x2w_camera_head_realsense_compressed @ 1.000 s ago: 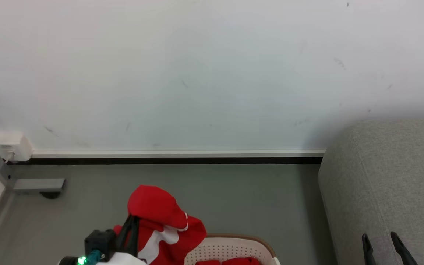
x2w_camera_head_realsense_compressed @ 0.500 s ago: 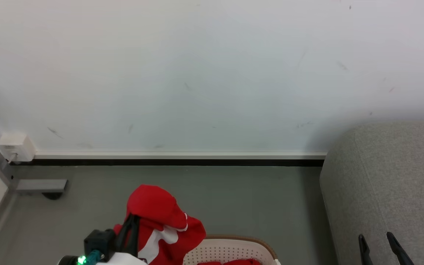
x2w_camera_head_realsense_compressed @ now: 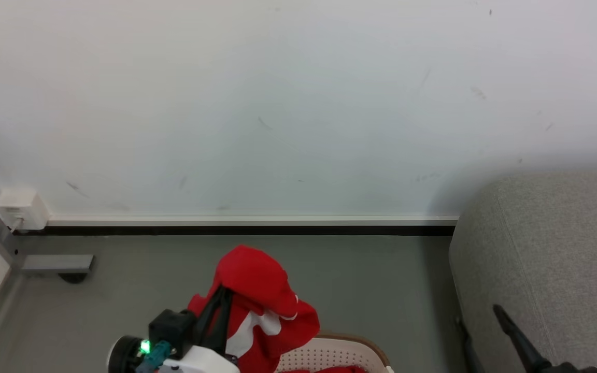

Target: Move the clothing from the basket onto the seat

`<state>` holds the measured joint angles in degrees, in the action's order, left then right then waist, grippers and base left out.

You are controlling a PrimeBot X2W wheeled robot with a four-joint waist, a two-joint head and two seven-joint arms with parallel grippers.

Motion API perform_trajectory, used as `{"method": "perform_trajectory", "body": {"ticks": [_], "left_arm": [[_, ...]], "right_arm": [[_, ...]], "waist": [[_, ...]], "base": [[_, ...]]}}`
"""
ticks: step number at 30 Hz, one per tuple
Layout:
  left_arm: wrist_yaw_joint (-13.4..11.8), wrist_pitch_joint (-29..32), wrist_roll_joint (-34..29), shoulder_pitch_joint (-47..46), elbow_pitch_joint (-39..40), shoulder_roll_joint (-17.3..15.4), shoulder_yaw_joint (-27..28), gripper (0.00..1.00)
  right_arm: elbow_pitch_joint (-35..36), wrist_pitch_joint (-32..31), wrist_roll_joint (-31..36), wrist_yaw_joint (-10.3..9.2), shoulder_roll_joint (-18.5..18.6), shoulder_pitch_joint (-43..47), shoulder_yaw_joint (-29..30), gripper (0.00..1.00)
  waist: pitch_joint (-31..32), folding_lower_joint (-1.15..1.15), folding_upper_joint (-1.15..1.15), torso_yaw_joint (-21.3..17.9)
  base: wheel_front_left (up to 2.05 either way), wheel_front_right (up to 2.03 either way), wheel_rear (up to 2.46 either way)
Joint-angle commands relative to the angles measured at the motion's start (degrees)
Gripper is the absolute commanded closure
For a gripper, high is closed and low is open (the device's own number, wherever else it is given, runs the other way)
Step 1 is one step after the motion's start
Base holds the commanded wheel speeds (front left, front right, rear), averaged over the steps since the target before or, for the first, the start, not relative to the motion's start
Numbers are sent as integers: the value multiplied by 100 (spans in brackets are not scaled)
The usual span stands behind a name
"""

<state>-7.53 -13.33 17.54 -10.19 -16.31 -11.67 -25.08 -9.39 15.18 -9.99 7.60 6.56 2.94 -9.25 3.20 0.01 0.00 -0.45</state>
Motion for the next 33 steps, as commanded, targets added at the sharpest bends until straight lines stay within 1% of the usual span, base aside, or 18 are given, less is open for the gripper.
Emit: {"method": "perform_trajectory", "body": {"ticks": [1, 8, 13, 17, 21, 24, 31, 32, 33], "left_arm": [[42, 25, -93, -67, 96, 17, -47, 100], [171, 280, -187, -156, 502, 147, -447, 100], [252, 429, -274, -215, 723, 286, -739, 100], [365, 589, -357, -264, 935, 379, -1038, 100], [586, 811, -391, -263, 1227, 429, -1384, 100], [745, 963, -354, -257, 1426, 446, -1589, 100], [981, 1162, -83, -147, 1692, 520, -1868, 100], [1001, 1175, -50, -139, 1708, 532, -1898, 100], [1011, 1199, -14, -135, 1718, 542, -1911, 100]], "right_arm": [[68, -5, 30, -20, 48, -75, -145, 0], [267, -5, 12, -19, 167, -329, -1406, 0], [166, -5, -141, -20, 147, -595, -2015, 0], [54, -5, -206, -19, 151, -748, -2119, 0], [-27, -5, -207, -19, 199, -836, -2103, 0], [-96, -5, -196, -19, 210, -869, -2114, 0], [-237, -5, -280, -19, 184, -926, -2193, 0], [-261, -5, -321, -19, 177, -940, -2222, 39], [-254, -5, -351, -20, 167, -961, -2241, 73]], "waist": [[8, -1, 0, 5], [34, -1, 0, -27], [42, -1, 0, -55], [50, -1, 0, -47], [57, -1, 0, -33], [65, -1, 0, -28], [56, -1, 0, -59], [54, -1, 0, -65], [52, -1, 0, -72]], "base": [[0, 0, 0], [0, 0, 0], [0, 0, 0], [0, 0, 0], [0, 0, 0], [0, 0, 0], [0, 0, 0], [0, 0, 0], [0, 0, 0]]}}
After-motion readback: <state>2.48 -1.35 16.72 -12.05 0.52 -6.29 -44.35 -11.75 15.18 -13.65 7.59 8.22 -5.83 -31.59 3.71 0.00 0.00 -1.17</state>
